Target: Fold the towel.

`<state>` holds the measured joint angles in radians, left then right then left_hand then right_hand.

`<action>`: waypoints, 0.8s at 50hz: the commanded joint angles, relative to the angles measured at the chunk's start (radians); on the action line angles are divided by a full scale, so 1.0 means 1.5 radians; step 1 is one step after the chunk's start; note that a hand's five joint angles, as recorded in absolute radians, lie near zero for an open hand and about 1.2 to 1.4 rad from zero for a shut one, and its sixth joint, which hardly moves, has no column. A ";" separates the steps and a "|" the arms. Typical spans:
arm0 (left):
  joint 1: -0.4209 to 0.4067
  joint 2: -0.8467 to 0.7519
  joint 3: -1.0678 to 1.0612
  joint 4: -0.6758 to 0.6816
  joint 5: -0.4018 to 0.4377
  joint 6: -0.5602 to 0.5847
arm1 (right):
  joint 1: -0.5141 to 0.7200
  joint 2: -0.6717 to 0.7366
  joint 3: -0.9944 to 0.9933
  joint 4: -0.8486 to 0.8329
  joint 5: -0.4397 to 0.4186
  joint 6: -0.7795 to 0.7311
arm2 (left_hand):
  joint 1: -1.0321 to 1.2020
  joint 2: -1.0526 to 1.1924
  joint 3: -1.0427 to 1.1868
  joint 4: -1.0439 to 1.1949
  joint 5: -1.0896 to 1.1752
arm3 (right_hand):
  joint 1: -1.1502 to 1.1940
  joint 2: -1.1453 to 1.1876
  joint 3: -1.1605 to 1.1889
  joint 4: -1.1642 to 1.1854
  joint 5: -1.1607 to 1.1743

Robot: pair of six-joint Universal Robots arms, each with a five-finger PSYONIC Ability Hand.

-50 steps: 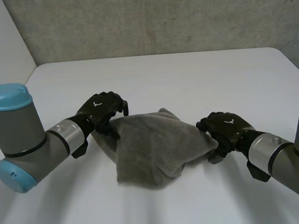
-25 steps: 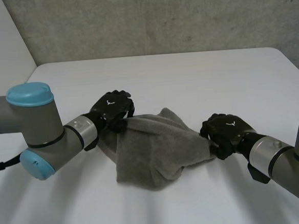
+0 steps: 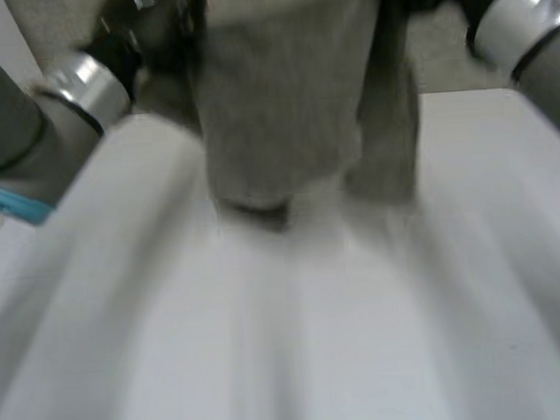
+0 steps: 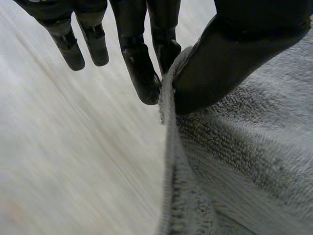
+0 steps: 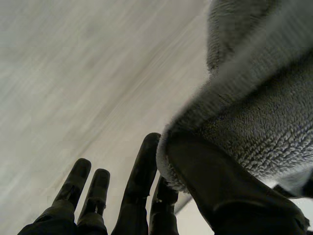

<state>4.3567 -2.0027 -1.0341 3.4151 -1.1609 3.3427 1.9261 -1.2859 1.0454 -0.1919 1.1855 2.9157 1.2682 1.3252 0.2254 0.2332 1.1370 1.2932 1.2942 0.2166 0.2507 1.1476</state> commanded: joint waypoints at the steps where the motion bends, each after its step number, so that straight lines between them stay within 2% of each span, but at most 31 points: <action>1: 0.034 0.167 -0.127 0.173 0.010 -0.112 | 0.002 -0.106 0.159 -0.219 -0.015 0.068 | 0.085 0.047 -0.034 -0.039 0.056 | 0.069 0.068 -0.028 -0.051 0.049; 4: 0.054 0.174 -0.167 0.177 0.034 -0.130 | 0.003 -0.107 0.200 -0.216 -0.037 0.057 | 0.085 0.047 -0.034 -0.039 0.056 | 0.069 0.068 -0.028 -0.051 0.049; 6: 0.086 0.198 -0.264 0.167 0.089 -0.133 | 0.013 -0.113 0.285 -0.212 -0.086 0.004 | 0.085 0.047 -0.034 -0.039 0.056 | 0.069 0.068 -0.028 -0.051 0.049; 7: 0.086 0.198 -0.265 0.167 0.090 -0.133 | 0.013 -0.113 0.286 -0.212 -0.086 0.003 | 0.085 0.047 -0.034 -0.039 0.056 | 0.069 0.068 -0.028 -0.051 0.049; 9: 0.100 0.214 -0.357 0.169 0.142 -0.123 | 0.013 -0.112 0.371 -0.194 -0.112 -0.081 | 0.085 0.047 -0.034 -0.039 0.056 | 0.069 0.068 -0.028 -0.051 0.049; 12: 0.105 0.212 -0.394 0.167 0.161 -0.111 | 0.013 -0.109 0.409 -0.176 -0.117 -0.120 | 0.085 0.047 -0.034 -0.039 0.056 | 0.069 0.068 -0.028 -0.051 0.049; 14: 0.112 0.196 -0.459 0.163 0.181 -0.061 | 0.011 -0.081 0.466 -0.133 -0.117 -0.184 | 0.085 0.047 -0.034 -0.039 0.056 | 0.069 0.068 -0.028 -0.051 0.049; 15: 0.112 0.196 -0.459 0.163 0.181 -0.060 | 0.011 -0.080 0.466 -0.133 -0.117 -0.184 | 0.085 0.047 -0.034 -0.039 0.056 | 0.069 0.068 -0.028 -0.051 0.049; 17: 0.120 0.157 -0.500 0.146 0.182 0.009 | 0.006 -0.022 0.499 -0.095 -0.114 -0.236 | 0.085 0.047 -0.034 -0.039 0.056 | 0.069 0.068 -0.028 -0.051 0.049; 18: 0.121 0.157 -0.500 0.146 0.182 0.009 | 0.006 -0.022 0.500 -0.095 -0.114 -0.236 | 0.085 0.047 -0.034 -0.039 0.056 | 0.069 0.068 -0.028 -0.051 0.049; 22: 0.121 0.103 -0.510 0.073 0.179 0.103 | 0.002 0.039 0.516 -0.069 -0.091 -0.279 | 0.085 0.047 -0.034 -0.039 0.056 | 0.069 0.068 -0.028 -0.051 0.049; 24: 0.121 0.092 -0.509 0.040 0.177 0.126 | 0.002 0.050 0.517 -0.068 -0.078 -0.278 | 0.085 0.047 -0.034 -0.039 0.056 | 0.069 0.068 -0.028 -0.051 0.049; 25: 0.120 0.082 -0.508 0.015 0.177 0.143 | 0.004 0.056 0.517 -0.067 -0.062 -0.276 | 0.085 0.047 -0.034 -0.039 0.056 | -0.070 -0.071 -0.028 -0.051 -0.089; 26: 0.119 0.082 -0.508 0.015 0.177 0.143 | 0.004 0.057 0.517 -0.067 -0.062 -0.276 | 0.085 0.047 -0.034 -0.039 0.056 | -0.072 -0.072 -0.028 -0.051 -0.091; 27: 0.116 0.076 -0.507 -0.002 0.177 0.156 | 0.009 0.059 0.517 -0.067 -0.045 -0.272 | 0.085 0.047 -0.034 -0.039 0.056 | -0.242 -0.243 -0.028 -0.051 -0.261; 28: 0.116 0.075 -0.507 -0.014 0.177 0.161 | 0.011 0.058 0.517 -0.067 -0.030 -0.265 | 0.085 0.047 -0.034 -0.039 0.056 | -0.312 -0.312 -0.028 -0.051 -0.331; 31: 0.116 0.075 -0.509 -0.020 0.177 0.161 | 0.013 0.057 0.516 -0.067 -0.015 -0.256 | 0.085 0.047 -0.034 -0.039 0.056 | -0.338 -0.338 -0.028 -0.051 -0.357; 33: 0.119 0.076 -0.515 -0.022 0.178 0.160 | 0.017 0.053 0.513 -0.066 0.010 -0.237 | 0.085 0.047 -0.034 -0.039 0.056 | -0.425 -0.426 -0.028 -0.051 -0.445; 40: 0.122 0.085 -0.519 -0.029 0.177 0.158 | 0.017 0.049 0.510 -0.069 0.036 -0.191 | 0.085 0.047 -0.034 -0.039 0.056 | -0.426 -0.426 -0.028 -0.051 -0.445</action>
<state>4.5355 -1.8896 -1.8072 3.3729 -0.8953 3.5909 1.9508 -1.2031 1.8146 -0.2906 1.2095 2.5711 1.2681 1.3286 0.2254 0.2332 1.1371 0.6938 0.7009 0.2167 0.2507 0.4891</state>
